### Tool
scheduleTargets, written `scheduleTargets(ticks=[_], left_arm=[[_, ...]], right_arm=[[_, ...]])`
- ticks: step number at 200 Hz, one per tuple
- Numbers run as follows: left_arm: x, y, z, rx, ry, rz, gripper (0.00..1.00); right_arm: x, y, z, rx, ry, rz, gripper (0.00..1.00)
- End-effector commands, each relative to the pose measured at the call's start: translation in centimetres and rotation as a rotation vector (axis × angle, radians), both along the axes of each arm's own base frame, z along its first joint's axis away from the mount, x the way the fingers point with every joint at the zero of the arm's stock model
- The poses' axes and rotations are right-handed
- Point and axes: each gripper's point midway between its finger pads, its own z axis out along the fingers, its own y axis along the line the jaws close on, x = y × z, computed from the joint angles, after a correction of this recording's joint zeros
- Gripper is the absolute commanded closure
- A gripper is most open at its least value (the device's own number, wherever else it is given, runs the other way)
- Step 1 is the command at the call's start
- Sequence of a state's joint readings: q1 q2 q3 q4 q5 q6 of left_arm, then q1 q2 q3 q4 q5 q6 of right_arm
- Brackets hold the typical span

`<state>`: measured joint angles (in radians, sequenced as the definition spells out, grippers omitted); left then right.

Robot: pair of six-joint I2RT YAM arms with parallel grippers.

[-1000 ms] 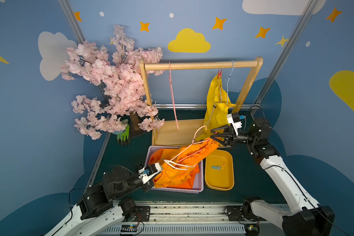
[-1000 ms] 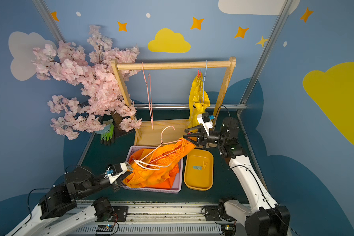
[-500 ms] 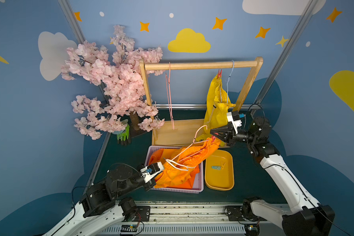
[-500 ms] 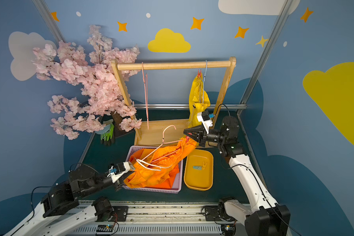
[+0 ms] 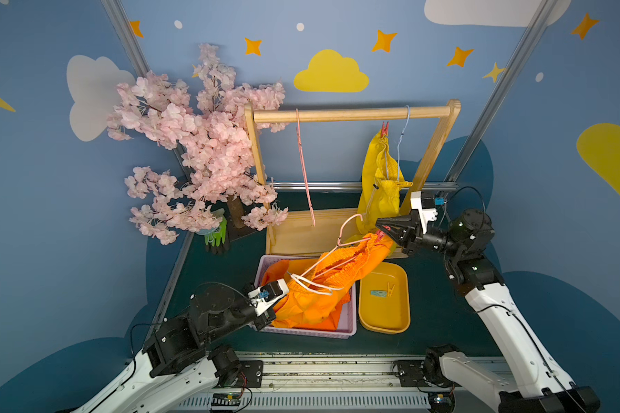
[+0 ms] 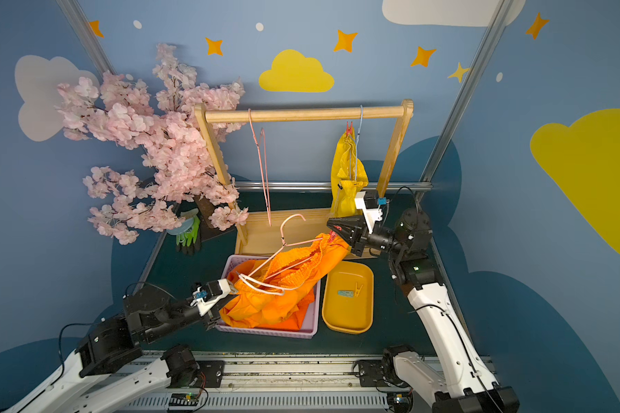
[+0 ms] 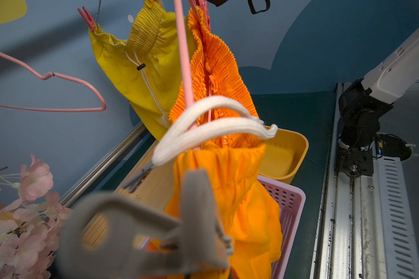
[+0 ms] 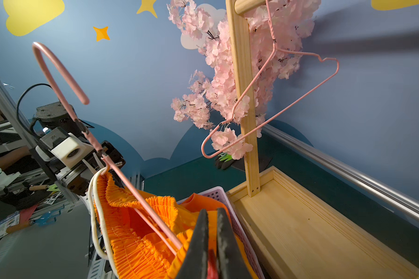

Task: Remove the clothespins securing shorts to the hanger
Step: Remove the clothespin from the hanger, then place the clothespin in the storage box.

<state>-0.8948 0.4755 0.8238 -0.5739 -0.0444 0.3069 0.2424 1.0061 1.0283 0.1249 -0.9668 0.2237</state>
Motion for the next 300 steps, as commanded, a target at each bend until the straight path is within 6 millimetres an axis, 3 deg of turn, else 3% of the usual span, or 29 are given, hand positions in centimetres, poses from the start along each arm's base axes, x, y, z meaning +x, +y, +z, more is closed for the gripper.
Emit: scheduleTargets(ticks=[1, 44, 76, 108, 127, 162, 189, 241, 300], left_arm=[[0.5, 1.0, 0.2, 0.005, -0.009, 0.052, 0.97], [0.6, 1.9, 0.8, -0.022, -0.024, 0.089, 0.97], [1.0, 3.0, 3.2, -0.111, -0.111, 0.15, 0.97], [1.2, 4.9, 5.7, -0.205, -0.205, 0.228, 0.97], [1.3, 5.2, 6.3, -0.219, -0.231, 0.243, 0.97], [2.2, 5.3, 6.7, -0.222, -0.262, 0.286, 0.97], [2.5, 5.1, 6.9, -0.223, -0.275, 0.29, 0.97], [2.8, 4.9, 7.0, -0.23, -0.299, 0.295, 0.97], [3.0, 4.3, 6.6, -0.214, -0.287, 0.278, 0.97]], right_arm=[[0.8, -0.9, 1.0, 0.034, -0.021, -0.078, 1.0], [1.7, -2.8, 1.4, 0.088, -0.03, -0.196, 1.0], [1.9, -3.2, 1.2, 0.074, -0.02, -0.227, 1.0], [0.7, -3.5, 1.0, 0.067, -0.036, -0.257, 1.0], [-0.7, -2.1, 0.0, 0.032, -0.085, -0.205, 1.0], [-1.7, -0.7, -4.3, -0.104, -0.028, -0.231, 1.0], [-2.5, -0.8, -7.7, -0.136, 0.031, -0.267, 1.0], [-1.5, -5.6, -17.0, -0.196, 0.21, -0.607, 1.0], [-1.2, -8.8, -22.5, -0.189, 0.366, -0.798, 1.0]])
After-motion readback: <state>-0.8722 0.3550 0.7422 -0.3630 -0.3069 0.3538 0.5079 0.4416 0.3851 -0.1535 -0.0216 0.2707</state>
